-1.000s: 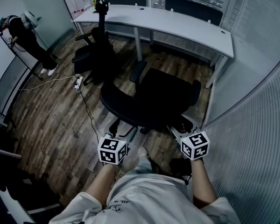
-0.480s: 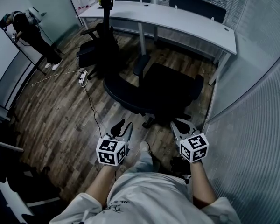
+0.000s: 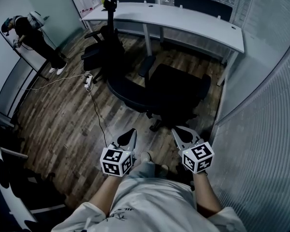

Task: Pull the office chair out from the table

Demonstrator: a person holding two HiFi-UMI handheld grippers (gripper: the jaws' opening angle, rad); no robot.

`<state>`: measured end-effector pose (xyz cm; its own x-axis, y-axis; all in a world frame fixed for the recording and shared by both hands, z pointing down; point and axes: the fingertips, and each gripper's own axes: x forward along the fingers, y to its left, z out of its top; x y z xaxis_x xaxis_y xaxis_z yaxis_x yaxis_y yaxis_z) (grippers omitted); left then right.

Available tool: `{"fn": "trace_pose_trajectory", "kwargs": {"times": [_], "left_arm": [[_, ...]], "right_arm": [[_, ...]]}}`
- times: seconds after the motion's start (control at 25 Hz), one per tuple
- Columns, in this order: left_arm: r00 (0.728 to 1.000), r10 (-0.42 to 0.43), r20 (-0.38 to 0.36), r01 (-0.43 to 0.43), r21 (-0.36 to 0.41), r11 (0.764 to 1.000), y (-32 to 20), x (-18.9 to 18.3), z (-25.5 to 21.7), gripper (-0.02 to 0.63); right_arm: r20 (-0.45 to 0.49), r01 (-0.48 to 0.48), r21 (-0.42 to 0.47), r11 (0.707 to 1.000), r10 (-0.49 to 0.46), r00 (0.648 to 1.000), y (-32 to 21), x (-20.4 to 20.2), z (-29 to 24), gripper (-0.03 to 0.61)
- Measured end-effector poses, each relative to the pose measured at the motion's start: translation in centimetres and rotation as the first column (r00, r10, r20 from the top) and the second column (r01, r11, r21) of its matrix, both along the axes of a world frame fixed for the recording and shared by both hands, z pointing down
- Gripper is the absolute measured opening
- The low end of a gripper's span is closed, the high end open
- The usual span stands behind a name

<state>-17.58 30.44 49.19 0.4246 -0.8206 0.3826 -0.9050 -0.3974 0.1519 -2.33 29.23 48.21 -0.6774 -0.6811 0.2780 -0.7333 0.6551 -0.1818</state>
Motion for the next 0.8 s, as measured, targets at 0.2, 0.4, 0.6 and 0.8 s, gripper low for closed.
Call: {"fn": "trace_pose_trajectory", "kwargs": {"times": [0.2,0.4,0.6,0.8], "left_arm": [[1.000,0.021,0.002,-0.021,-0.010,1.000,0.9,0.6,-0.1,0.011],[0.998,0.047,-0.043,-0.047,-0.011,0.999,0.7,0.6,-0.8,0.011],[0.997,0.074,-0.036,-0.074,0.000,0.997,0.5,-0.5,-0.9,0.011],[0.992,0.111,-0.056,-0.112,-0.009,0.994,0.2,-1.5,-0.9,0.011]], "right_arm": [[0.014,0.003,-0.016,1.000,-0.003,1.000,1.7,-1.2,0.4,0.010],[-0.003,0.047,-0.037,0.998,-0.047,0.999,2.9,-3.7,1.1,0.009],[-0.010,0.023,-0.044,0.999,-0.023,1.000,3.3,-5.1,1.0,0.008],[-0.017,0.022,-0.054,0.998,-0.023,1.000,3.4,-6.9,0.7,0.008]]}}
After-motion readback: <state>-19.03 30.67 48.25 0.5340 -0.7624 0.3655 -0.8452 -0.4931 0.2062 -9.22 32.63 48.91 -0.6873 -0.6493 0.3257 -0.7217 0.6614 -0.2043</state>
